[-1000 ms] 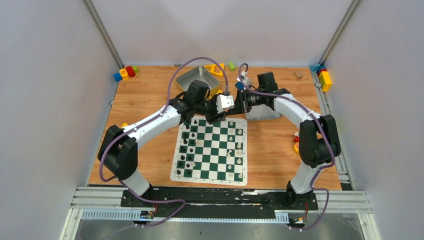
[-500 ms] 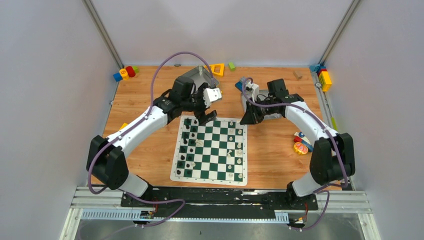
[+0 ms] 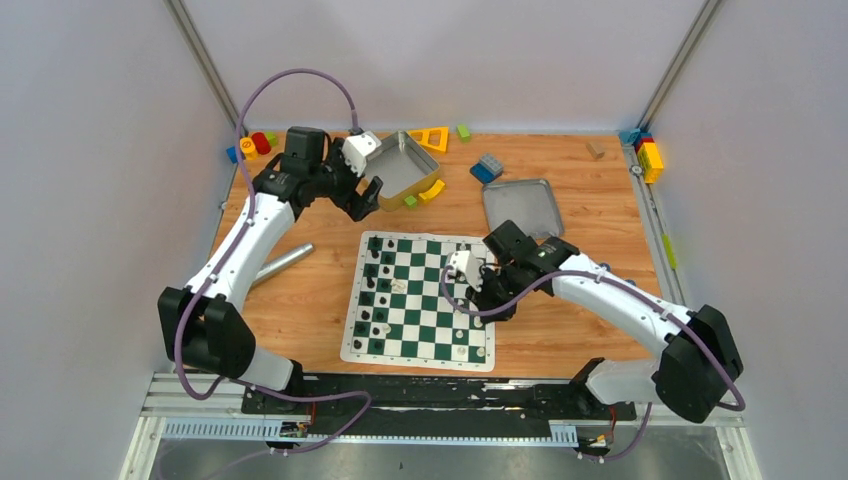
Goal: Set up the chess pieces on the board
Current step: Place the chess piece on the chessboard.
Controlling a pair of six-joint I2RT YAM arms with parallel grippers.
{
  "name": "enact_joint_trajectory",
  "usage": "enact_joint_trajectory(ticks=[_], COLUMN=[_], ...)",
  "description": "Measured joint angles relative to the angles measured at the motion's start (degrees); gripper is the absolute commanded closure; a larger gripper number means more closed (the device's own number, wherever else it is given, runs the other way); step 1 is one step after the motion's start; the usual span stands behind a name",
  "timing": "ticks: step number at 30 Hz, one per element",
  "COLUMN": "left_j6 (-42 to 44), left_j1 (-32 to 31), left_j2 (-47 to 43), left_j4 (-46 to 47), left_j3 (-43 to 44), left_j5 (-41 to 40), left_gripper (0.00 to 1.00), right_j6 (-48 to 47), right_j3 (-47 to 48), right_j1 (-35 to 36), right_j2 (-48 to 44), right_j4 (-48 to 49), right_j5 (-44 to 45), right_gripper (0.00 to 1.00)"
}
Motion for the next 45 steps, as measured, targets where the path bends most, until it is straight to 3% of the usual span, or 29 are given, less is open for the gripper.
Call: enact_joint_trajectory(ticks=[12,32,38,45], left_j6=[-0.4,-0.4,-0.4,-0.4], left_j1=[2.4,2.9,3.0,3.0], left_j2=[-1.1,-3.7,-4.2,-4.4], left_j4=[-5.1,-5.4,-5.4,-5.4], left_j3=[-0.2,-1.5,-1.7,-2.1], left_j5=[-0.1,-0.3,-0.3,-0.4], left_gripper=[0.00,0.00,0.00,0.00], right_j6=[0.3,2.0,2.4,2.9], right_j3=[-3.2,-3.6,-3.6,-3.6], right_j1=[9.1,15.5,16.2,16.5], right_j2=[6.3,13.2,13.6,13.7], right_j4=[1.9,4.7,4.8,4.8], right_j5=[10.0,16.3,17.5,18.2], right_gripper=[1.00,1.00,0.94,0.76])
